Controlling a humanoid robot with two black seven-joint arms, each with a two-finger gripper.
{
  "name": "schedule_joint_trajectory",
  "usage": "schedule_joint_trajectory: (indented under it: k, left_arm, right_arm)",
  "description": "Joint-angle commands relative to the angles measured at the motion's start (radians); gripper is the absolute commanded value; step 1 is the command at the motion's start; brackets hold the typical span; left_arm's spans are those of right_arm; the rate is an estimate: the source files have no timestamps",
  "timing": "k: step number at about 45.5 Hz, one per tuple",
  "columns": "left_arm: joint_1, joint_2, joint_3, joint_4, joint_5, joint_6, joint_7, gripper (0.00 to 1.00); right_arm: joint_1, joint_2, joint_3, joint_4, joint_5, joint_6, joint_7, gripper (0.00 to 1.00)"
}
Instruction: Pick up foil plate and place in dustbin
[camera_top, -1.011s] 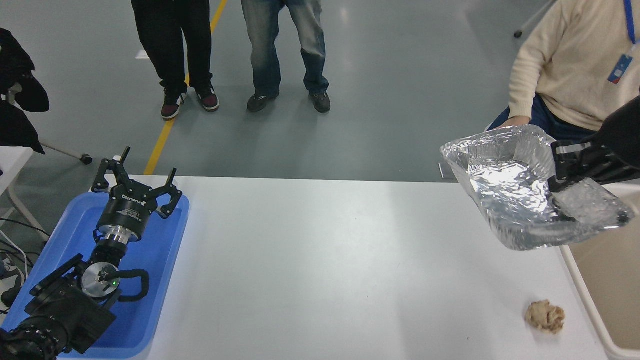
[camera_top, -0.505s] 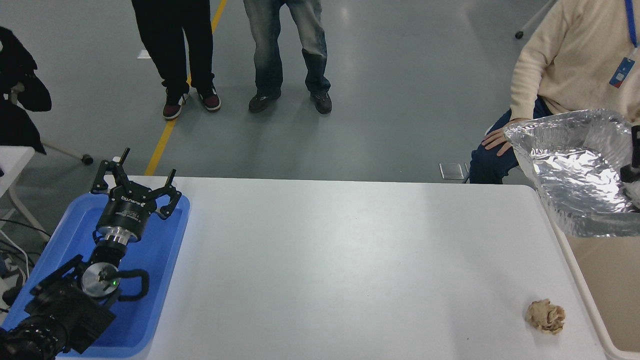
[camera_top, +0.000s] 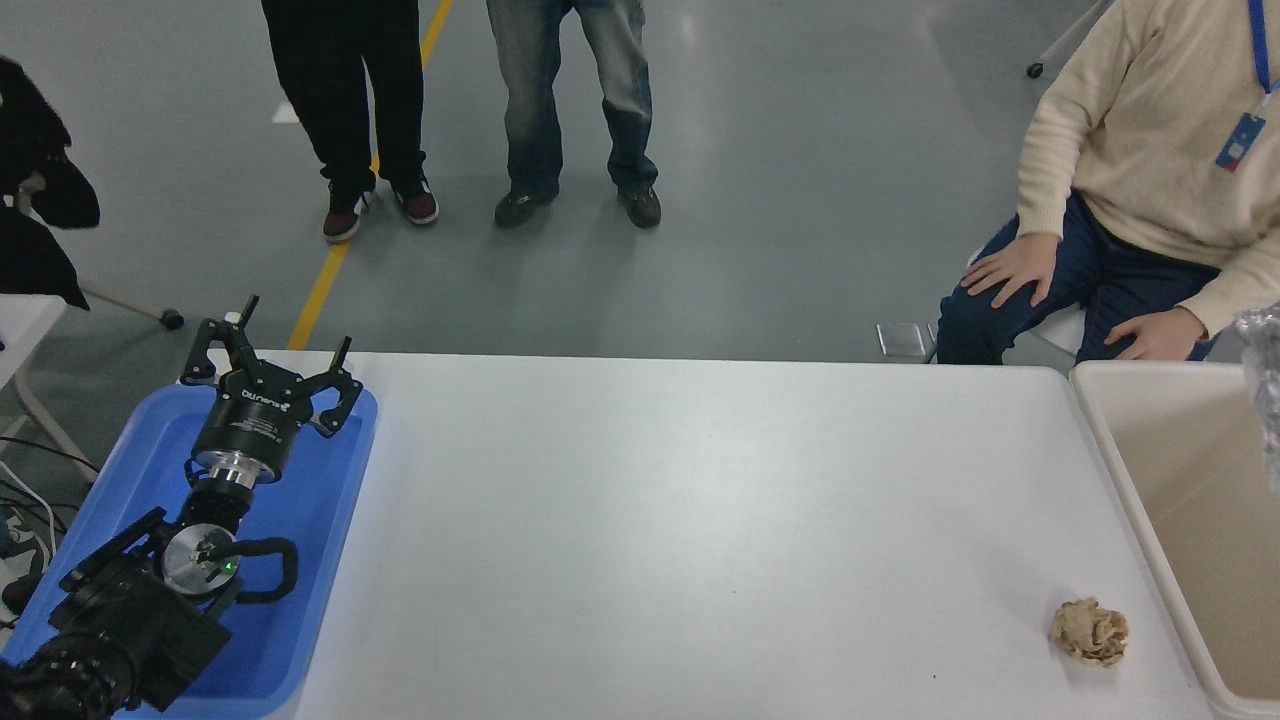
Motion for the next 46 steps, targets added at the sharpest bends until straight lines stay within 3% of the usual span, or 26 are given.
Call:
schedule_joint_trajectory:
  k: [1,15,25,32,46]
  left_arm:
    - [0.000,0.000,0.000,0.000,0.000,0.000,-0.001,1.00]
    - [0.000,0.000,0.000,0.000,0.000,0.000,-0.001,1.00]
    - [0.000,0.000,0.000,0.000,0.000,0.000,-0.001,1.00]
    - [0.000,0.000,0.000,0.000,0.000,0.000,-0.001,1.00]
    - [0.000,0.000,0.000,0.000,0.000,0.000,-0.001,1.00]
  right_arm:
    - [-0.605,0.047,0.455,-0.249,-0.001,-0.168,-0.001,0.00]
    - [-0.937,0.271,0.656,-0.677,0.003,-0.242,0.001,0.00]
    - [-1.103,0.338,0.736,-0.770,0.020,-0.458,0.001,0.00]
    - [-1.181,0.424,0.785,-0.865,0.052,-0.532,0.001,0.00]
    - [-1.206,0.481,0.787,-0.881,0.052,-0.685,-0.001,0.00]
